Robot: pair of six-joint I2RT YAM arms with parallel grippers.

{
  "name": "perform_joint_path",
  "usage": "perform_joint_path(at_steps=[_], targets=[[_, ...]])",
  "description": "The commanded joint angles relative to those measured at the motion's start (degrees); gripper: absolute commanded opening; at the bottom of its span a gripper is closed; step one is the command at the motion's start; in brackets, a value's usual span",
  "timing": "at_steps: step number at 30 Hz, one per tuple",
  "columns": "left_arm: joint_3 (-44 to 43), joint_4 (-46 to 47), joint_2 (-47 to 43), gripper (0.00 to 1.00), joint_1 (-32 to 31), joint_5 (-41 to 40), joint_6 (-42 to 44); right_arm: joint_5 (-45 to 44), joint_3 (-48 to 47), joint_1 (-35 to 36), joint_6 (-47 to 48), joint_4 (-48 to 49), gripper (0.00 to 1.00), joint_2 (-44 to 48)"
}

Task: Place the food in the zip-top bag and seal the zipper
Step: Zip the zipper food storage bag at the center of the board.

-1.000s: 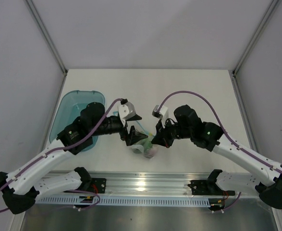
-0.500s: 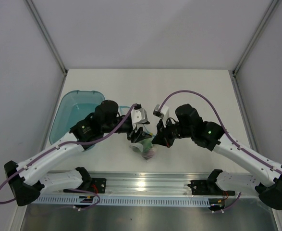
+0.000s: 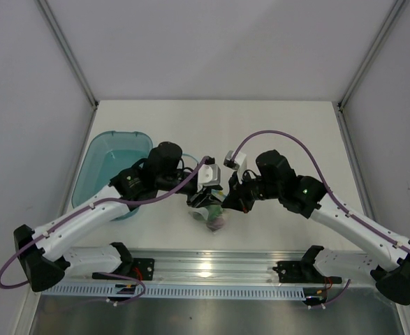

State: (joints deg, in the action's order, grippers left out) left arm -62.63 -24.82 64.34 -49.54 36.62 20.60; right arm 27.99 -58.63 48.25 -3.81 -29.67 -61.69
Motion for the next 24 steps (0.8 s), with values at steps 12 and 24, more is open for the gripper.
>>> perform_joint_path(at_steps=[12,24], targets=[[-4.34,-1.63,3.08,0.37,-0.47,2.50,3.13,1.11,-0.96,-0.17,0.74,0.40,0.00,2.10],[-5.83,-6.11,2.99,0.12,-0.38,-1.82,1.90,-8.82,2.29,-0.17,-1.10,4.35,0.00,6.40]])
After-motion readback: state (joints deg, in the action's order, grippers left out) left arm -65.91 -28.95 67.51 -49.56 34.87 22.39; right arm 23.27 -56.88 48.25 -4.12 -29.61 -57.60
